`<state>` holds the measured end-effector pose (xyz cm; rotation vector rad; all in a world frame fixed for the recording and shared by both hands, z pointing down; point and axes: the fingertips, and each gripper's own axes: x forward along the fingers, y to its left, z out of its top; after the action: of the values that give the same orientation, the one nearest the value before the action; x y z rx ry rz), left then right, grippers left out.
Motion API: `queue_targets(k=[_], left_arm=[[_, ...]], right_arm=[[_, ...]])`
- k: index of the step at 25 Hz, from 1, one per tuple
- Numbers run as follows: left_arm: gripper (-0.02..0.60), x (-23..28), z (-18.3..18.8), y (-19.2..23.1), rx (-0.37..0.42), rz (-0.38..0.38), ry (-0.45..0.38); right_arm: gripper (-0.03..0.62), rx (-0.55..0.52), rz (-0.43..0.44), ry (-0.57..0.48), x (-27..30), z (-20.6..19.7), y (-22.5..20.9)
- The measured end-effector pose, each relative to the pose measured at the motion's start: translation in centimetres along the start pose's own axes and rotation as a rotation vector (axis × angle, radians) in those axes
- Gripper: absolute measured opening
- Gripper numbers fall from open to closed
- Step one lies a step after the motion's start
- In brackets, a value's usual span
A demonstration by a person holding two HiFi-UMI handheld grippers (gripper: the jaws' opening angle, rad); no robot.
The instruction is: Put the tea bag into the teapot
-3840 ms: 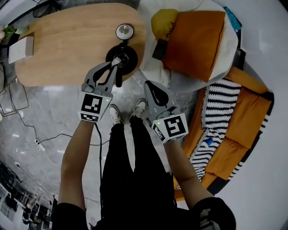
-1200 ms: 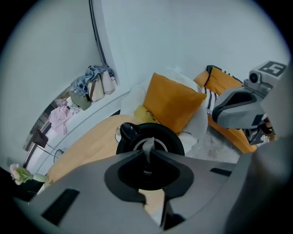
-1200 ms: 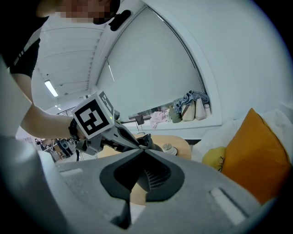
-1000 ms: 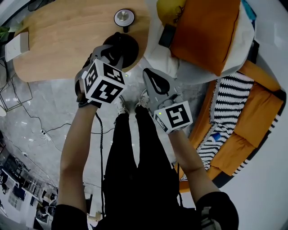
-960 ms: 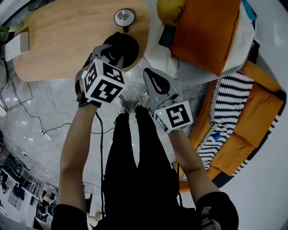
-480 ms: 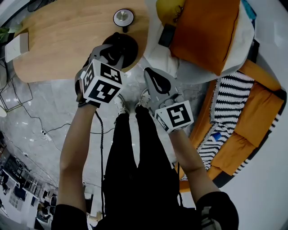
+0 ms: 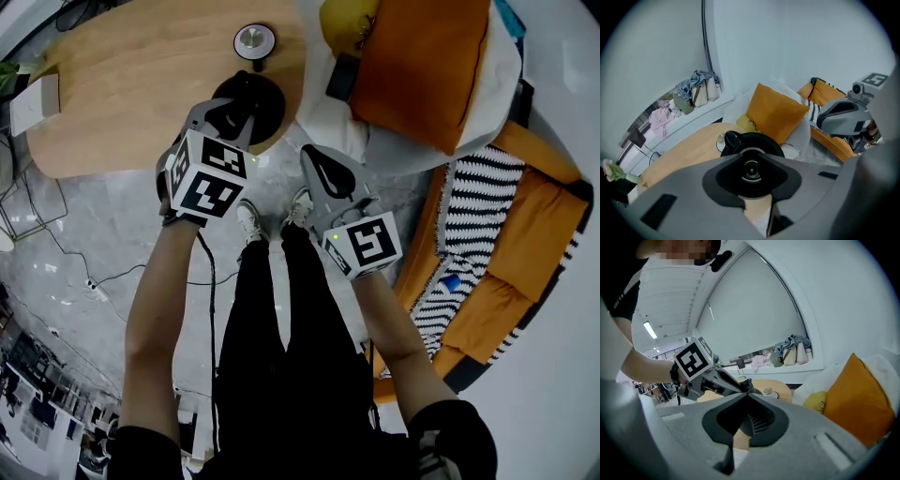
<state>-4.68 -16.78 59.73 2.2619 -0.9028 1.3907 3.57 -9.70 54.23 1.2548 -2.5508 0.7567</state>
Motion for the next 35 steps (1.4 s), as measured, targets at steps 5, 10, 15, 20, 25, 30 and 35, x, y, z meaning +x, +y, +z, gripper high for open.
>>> queue_targets(k=[5, 10, 15, 20, 25, 30, 35], left_arm=[[0.042, -0.8, 0.1, 0.4, -0.017, -0.011, -0.039], [0.015, -2.4, -0.3, 0.5, -0.024, -0.01, -0.087], [0.008, -4.8, -0.5, 0.8, -0.047, 0.005, -0.161], [0.008, -9.5, -0.3, 1.5, -0.117, 0.035, -0.248], [0.008, -15.8, 0.2, 2.0, -0.164, 0.059, -0.34], [0.008, -22.7, 1.2, 1.8, -0.215, 0.089, -0.472], [0.008, -29.6, 2.0, 0.9, -0.251, 0.113, -0.576]], right_arm=[[0.005, 0.002, -0.02, -0.011, -0.5, 0.7, 0.8], [0.005, -0.044, -0.013, -0.017, -1.2, 1.8, 2.8], [0.005, -0.039, -0.052, -0.017, -2.9, 2.5, 5.0], [0.005, -0.072, -0.072, -0.03, -5.6, 5.3, 8.1], [0.005, -0.109, -0.078, -0.045, -8.3, 8.4, 11.9], [0.005, -0.127, -0.095, -0.08, -10.9, 11.9, 14.8], [0.005, -0.189, -0.1, -0.128, -13.8, 16.4, 16.4]])
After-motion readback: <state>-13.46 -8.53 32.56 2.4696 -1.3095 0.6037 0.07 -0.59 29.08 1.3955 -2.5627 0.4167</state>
